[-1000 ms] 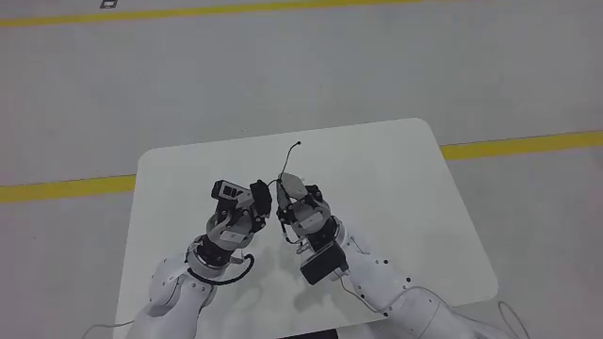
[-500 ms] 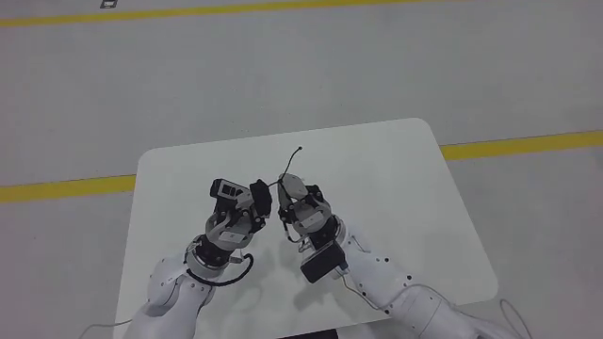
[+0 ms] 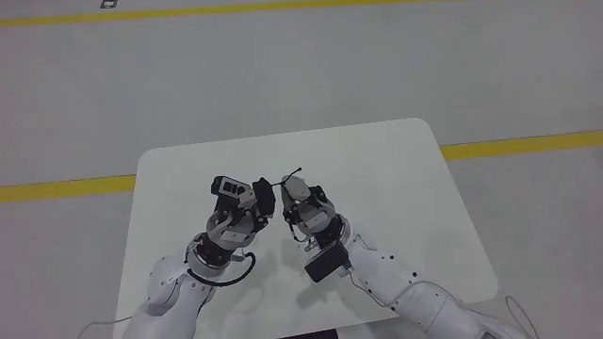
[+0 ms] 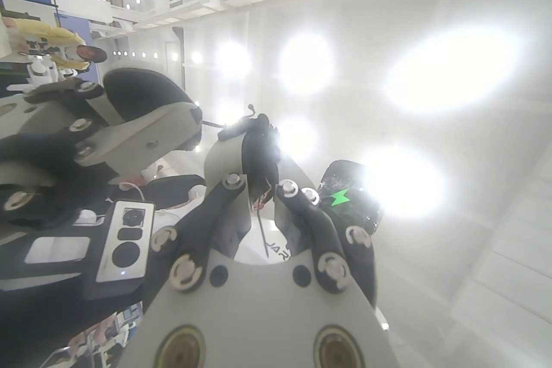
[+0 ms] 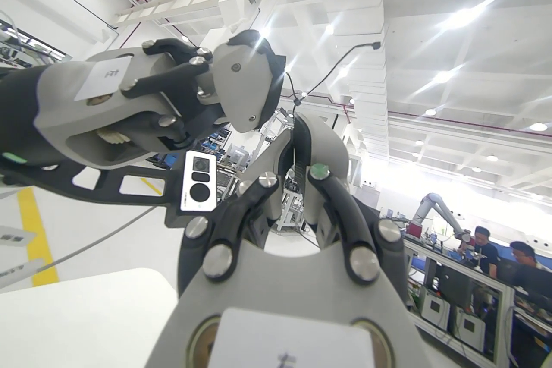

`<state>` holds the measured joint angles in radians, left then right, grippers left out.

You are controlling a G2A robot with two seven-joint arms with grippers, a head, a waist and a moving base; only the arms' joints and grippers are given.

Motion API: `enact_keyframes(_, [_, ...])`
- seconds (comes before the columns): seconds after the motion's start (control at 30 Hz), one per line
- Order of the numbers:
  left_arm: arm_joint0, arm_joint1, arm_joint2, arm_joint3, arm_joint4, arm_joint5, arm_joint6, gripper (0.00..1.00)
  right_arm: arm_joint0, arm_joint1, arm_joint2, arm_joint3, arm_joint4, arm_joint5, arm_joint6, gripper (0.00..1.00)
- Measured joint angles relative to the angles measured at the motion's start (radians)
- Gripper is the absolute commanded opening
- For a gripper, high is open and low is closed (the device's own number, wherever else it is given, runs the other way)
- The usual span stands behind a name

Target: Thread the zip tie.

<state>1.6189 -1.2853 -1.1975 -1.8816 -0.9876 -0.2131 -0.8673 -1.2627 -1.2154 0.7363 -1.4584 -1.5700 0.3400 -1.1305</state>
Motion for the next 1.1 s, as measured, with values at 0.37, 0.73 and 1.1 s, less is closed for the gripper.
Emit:
enact_keyframes(0.37, [-0.008,0.004,0.013,-0.043,0.004,-0.003,0.007,0.0,0.007,0.022,-0.023,0.002,0.0,0.0,0.013,0.0])
enact_keyframes(0.73, [-0.01,0.009,0.022,-0.053,0.003,-0.006,0.016,0.0,0.018,0.037,-0.049,0.009,0.0,0.0,0.034,0.0])
enact_keyframes(1.1, [-0.007,0.014,0.025,-0.063,0.015,-0.015,0.034,0.0,0.031,0.05,-0.071,0.013,0.0,0.0,0.052,0.0])
